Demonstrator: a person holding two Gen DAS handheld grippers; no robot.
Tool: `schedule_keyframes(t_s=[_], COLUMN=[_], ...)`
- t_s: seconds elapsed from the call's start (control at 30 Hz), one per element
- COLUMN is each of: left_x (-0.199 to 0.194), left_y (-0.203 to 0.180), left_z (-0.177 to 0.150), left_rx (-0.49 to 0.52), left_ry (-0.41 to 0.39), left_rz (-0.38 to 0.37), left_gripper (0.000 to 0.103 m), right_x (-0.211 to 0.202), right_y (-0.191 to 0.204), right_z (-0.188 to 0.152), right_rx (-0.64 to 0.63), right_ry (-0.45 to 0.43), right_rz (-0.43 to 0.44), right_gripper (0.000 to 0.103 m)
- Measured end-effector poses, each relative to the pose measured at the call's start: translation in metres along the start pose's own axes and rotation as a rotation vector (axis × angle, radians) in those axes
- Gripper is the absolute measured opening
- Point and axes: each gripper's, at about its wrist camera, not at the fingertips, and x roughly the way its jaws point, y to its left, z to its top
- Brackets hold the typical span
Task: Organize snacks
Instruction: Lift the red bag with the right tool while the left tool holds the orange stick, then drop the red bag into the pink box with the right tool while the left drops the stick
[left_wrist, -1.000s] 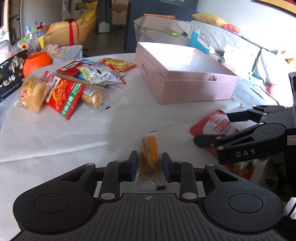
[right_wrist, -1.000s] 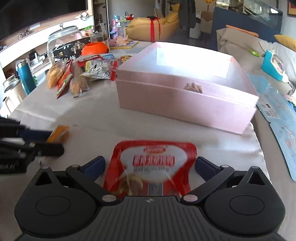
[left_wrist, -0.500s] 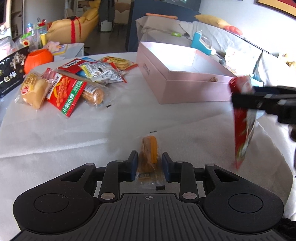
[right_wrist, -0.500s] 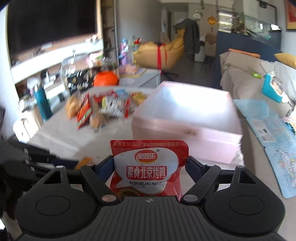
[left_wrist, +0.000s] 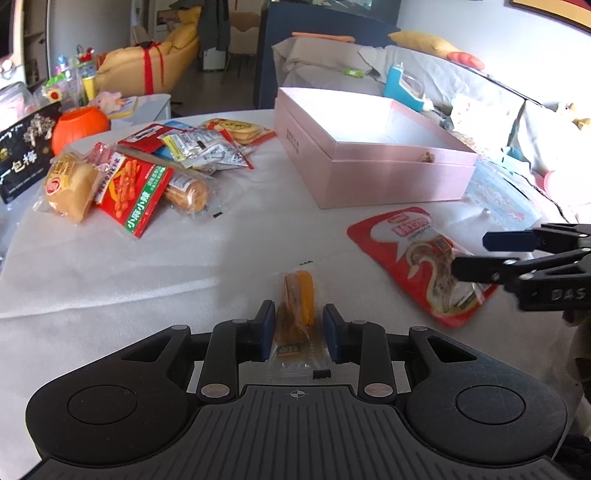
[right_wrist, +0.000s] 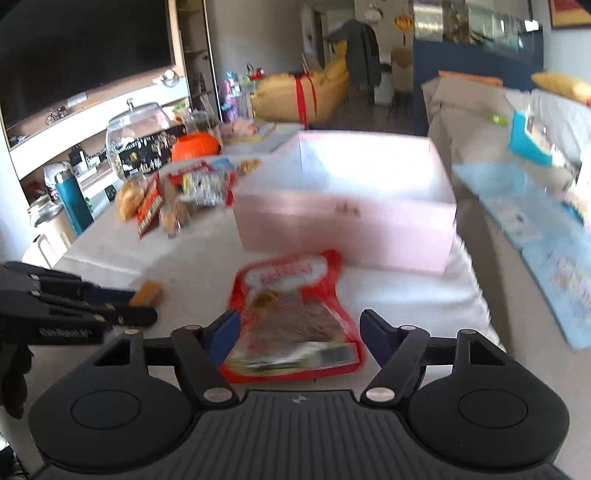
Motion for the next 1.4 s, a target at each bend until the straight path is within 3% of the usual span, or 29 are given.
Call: schedule_keyframes(t_s=[0.1, 0.17, 0.3, 0.37, 0.43, 0.5, 0.57, 0.67, 0.8, 0.9, 1.03, 1.2, 1.27, 1.33, 1.4], left_x=[0.000, 0.001, 0.001, 0.001, 0.000, 0.000, -0.001, -0.001, -0.004, -0.012, -0.035, -0.048, -0.023, 0.024, 0.058], left_y=[-0.001, 0.000, 0.000, 0.000, 0.001, 0.002, 0.002, 0.001, 0.003, 0.004, -0.005, -0.027, -0.031, -0.023, -0.010], left_z=[0.000, 0.000, 0.000, 0.000, 0.000, -0.001, -0.001, -0.002, 0.000, 0.007, 0.057, 0.148, 0.175, 0.189, 0.183], left_rx=[-0.002, -0.004, -0.003, -0.004, -0.007, -0.006, -0.002, 0.003, -0.028, -0.058, -0.018, 0.042, 0.051, 0.005, -0.051], left_ry=[-0.004, -0.005, -0.009, -0.008, -0.010, -0.011, -0.013, -0.014, -0.006, -0.048, -0.169, -0.348, -0.334, -0.225, -0.146], left_rz=[0.004, 0.004, 0.006, 0.004, -0.001, -0.007, -0.011, -0.009, -0.026, -0.089, -0.153, -0.232, -0.260, -0.265, -0.238], left_gripper=[0.033, 0.033, 0.033, 0.033, 0.033, 0.033, 0.033, 0.033, 0.031, 0.029, 0.026, 0.030, 0.031, 0.029, 0.029], right_x=[0.010, 0.017, 0.040, 0.050, 0.057, 0.059, 0.054, 0.038, 0.011, -0.015, -0.051, -0.077, -0.072, -0.057, -0.034], right_y=[0.003, 0.003, 0.012, 0.022, 0.035, 0.045, 0.045, 0.037, 0.023, 0.011, -0.005, -0.018, -0.027, -0.036, -0.045], right_z=[0.001, 0.006, 0.013, 0.015, 0.015, 0.014, 0.017, 0.019, 0.020, 0.029, 0.064, 0.145, 0.182, 0.211, 0.227], right_rx=[-0.005, 0.014, 0.050, 0.024, -0.034, -0.104, -0.135, -0.133, -0.103, -0.068, -0.039, -0.042, -0.010, 0.035, 0.049], right_ry=[0.019, 0.031, 0.087, 0.081, 0.083, 0.082, 0.098, 0.099, 0.050, -0.020, -0.153, -0.310, -0.313, -0.302, -0.262], right_rz=[0.000, 0.010, 0.060, 0.040, -0.009, -0.035, 0.015, 0.035, 0.037, 0.039, 0.025, -0.013, -0.010, 0.003, -0.032], right_gripper=[0.077, 0.086, 0.089, 0.097, 0.098, 0.096, 0.079, 0.063, 0.062, 0.062, 0.062, 0.062, 0.070, 0.090, 0.092])
